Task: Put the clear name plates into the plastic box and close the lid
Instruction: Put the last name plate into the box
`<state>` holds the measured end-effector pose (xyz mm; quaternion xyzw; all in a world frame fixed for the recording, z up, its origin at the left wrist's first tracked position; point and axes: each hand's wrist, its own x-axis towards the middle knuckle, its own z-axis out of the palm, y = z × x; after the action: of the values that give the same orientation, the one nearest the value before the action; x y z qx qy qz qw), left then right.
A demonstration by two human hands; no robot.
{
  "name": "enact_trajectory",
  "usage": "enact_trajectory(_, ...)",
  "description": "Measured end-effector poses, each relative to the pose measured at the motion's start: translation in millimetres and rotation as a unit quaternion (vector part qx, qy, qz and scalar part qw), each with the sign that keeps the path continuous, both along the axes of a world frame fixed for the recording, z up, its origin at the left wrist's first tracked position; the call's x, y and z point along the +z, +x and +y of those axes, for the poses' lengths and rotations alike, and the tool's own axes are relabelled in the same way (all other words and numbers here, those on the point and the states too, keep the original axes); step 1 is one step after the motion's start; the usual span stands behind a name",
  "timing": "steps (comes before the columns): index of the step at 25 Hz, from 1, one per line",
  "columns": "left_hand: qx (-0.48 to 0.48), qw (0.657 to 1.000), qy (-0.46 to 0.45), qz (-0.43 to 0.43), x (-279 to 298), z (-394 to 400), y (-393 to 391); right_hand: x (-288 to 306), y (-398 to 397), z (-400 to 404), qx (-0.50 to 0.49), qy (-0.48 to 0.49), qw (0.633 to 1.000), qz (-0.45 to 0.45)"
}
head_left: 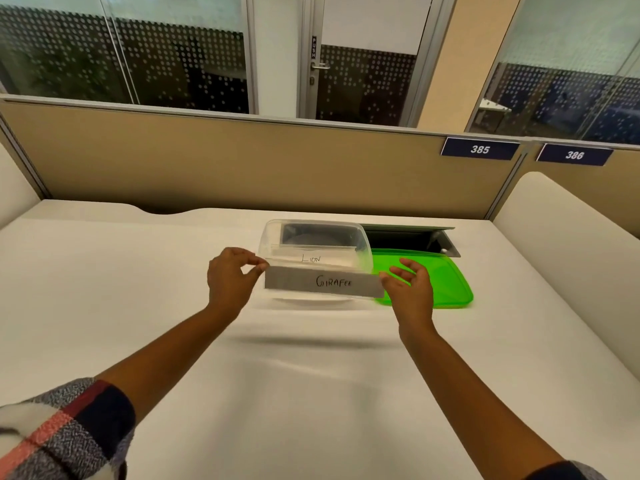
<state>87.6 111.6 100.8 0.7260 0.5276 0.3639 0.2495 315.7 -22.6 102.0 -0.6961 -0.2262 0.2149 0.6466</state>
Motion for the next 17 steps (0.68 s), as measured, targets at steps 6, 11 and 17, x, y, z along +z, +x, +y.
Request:
enact_trajectory(6,0.055,0.998,0.015,0.017,11,46,22,21,16,61,-0.028,0.021,0.994,-0.1)
enact_trajectory(11,0.059,0.997,-0.012,0.05,-5,66,34,11,22,90,-0.042,-0.05,0.993,-0.097)
enact_trajectory(17,0.039,0.993,-0.069,0.089,-24,78,36,-7,17,96,0.01,-0.121,0.974,-0.191)
